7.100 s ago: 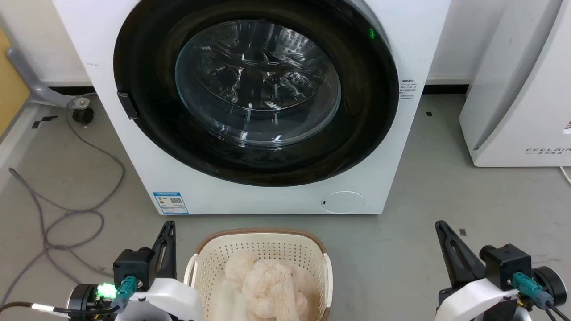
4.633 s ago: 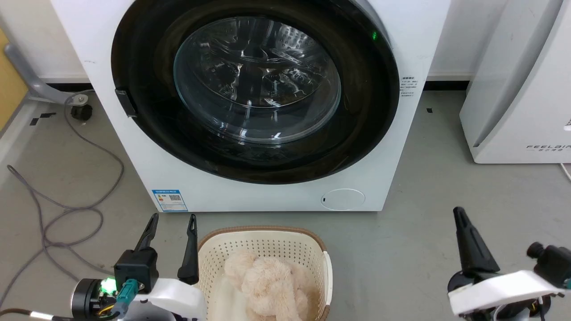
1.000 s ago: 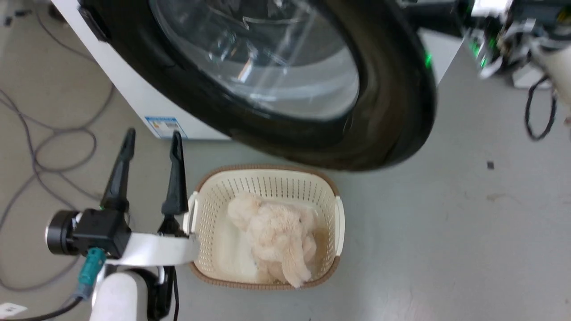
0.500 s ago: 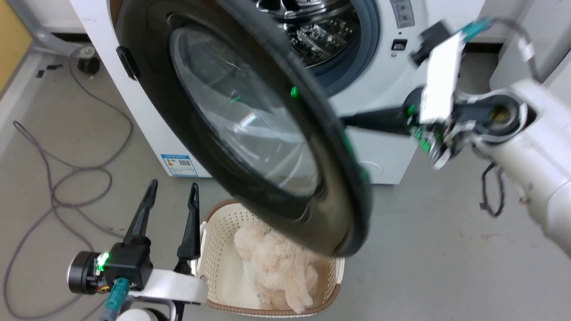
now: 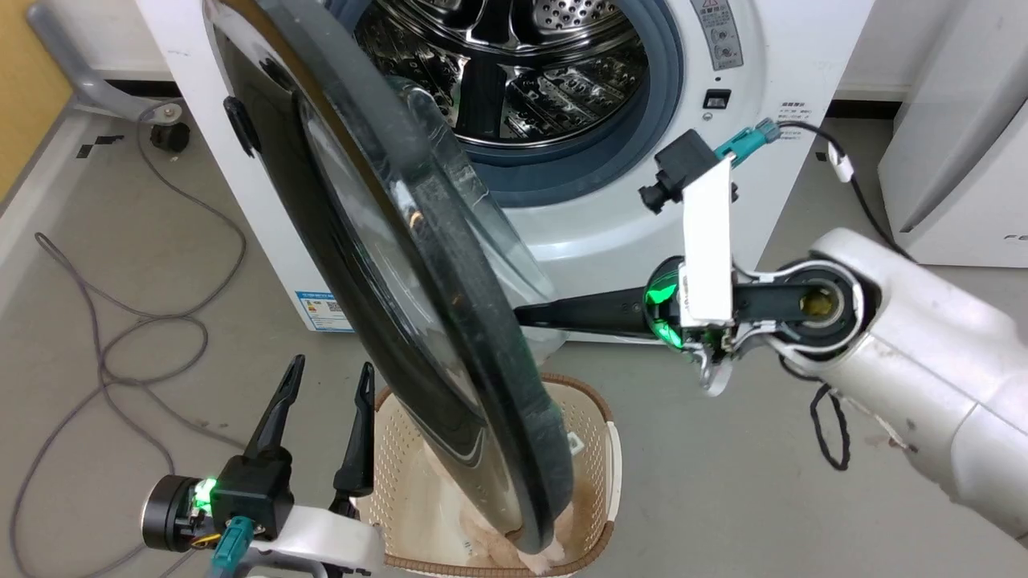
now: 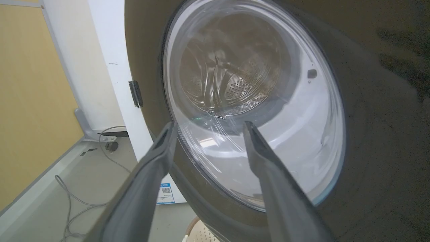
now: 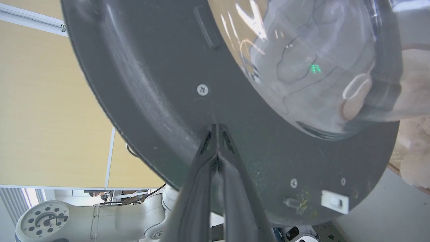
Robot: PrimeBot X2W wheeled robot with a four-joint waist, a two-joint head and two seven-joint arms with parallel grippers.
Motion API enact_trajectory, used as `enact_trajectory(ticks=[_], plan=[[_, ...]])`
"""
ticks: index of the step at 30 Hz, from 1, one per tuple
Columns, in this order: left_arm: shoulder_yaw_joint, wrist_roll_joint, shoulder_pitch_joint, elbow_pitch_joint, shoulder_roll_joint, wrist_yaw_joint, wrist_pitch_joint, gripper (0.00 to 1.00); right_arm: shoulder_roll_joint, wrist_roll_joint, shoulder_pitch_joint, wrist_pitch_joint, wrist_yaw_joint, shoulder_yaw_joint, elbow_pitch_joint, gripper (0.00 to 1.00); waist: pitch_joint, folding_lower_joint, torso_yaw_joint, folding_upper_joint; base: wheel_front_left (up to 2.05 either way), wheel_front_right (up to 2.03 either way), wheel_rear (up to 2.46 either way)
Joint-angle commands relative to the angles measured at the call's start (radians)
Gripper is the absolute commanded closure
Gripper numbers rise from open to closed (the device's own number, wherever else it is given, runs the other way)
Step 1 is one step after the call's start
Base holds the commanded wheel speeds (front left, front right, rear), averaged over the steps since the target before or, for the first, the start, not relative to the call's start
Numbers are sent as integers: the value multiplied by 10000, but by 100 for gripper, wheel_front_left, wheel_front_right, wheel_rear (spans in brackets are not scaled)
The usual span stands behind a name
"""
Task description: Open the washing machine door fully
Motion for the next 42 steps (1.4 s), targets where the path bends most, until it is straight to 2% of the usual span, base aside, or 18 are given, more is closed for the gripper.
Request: enact_trajectory(ticks=[1, 3, 4, 5, 6, 12, 13, 16, 19, 21, 23, 26, 29, 32, 35, 38, 42], plan=[[16, 19, 138, 41, 59, -5, -55, 0, -80, 40, 293, -303, 12, 56, -206, 100, -7, 1, -27, 0, 0, 0, 0], [28, -3, 164, 61, 61, 8, -55, 0, -128, 68, 468, -657, 12, 92, -449, 100, -21, 1, -60, 0, 0, 0, 0], [27, -10, 177, 78, 61, 14, -55, 0, -173, 32, 571, -954, 12, 18, -579, 93, -42, 1, -68, 0, 0, 0, 0], [20, -16, 190, 99, 60, 16, -55, 0, -208, -7, 716, -1355, 12, -154, -725, 51, -70, 1, -69, 0, 0, 0, 0], [15, -24, 205, 114, 59, 20, -55, 0, -241, -60, 898, -1792, 12, -375, -894, 0, -91, 1, -71, 0, 0, 0, 0], [45, -82, 347, 232, 50, 95, -55, 0, -657, -1495, 2483, -5454, 12, -1582, -1443, 0, -297, 1, -137, 0, 0, 0, 0], [56, -94, 400, 259, 48, 125, -55, 0, -756, -1832, 3109, -6646, 12, -1887, -1485, 0, -356, 1, -197, 0, 0, 0, 0], [34, -113, 495, 372, 43, 129, -55, 0, -879, -2098, 4145, -8085, 12, -2148, -1561, 0, -576, 1, -208, 0, 0, 0, 0], [60, -146, 577, 396, 45, 136, -55, 0, -1107, -2290, 5207, -9077, 12, -2510, -1741, 0, -740, 1, -203, 0, 0, 0, 0], [116, -165, 649, 403, 51, 162, -55, 0, -1295, -2821, 5840, -9297, 12, -2766, -1599, 0, -850, 1, -230, 0, 0, 0, 0], [157, -168, 727, 427, 71, 174, -55, 0, -1241, -3469, 6485, -9337, 12, -3751, -1213, 0, -936, 1, -279, 0, 0, 0, 0], [213, -171, 827, 460, 98, 190, -55, 0, -666, -5229, 7557, -9344, 12, -5783, -684, 0, -1033, 1, -369, 0, 0, 0, 0], [274, -187, 918, 497, 104, 216, -55, 0, 130, -7532, 8652, -9346, 12, -7684, -576, 0, -1089, 1, -459, 0, 0, 0, 0], [296, -193, 948, 534, 114, 206, -55, 0, 975, -10203, 9562, -9347, 12, -9409, -871, 0, -1095, 1, -522, 0, 0, 0, 0], [310, -196, 942, 571, 138, 177, -55, 0, 1980, -12895, 10314, -9347, 12, -10849, -1667, 0, -1096, 1, -560, 0, 0, 0, 0], [316, -197, 916, 593, 152, 153, -55, 0, 2791, -15664, 10920, -9348, 12, -11844, -2764, 0, -1076, 1, -558, 0, 0, 0, 0], [331, -202, 870, 604, 151, 141, -55, 0, 3373, -18241, 11481, -9346, 12, -12146, -4036, 0, -1035, 1, -529, 0, 0, 0, 0]])
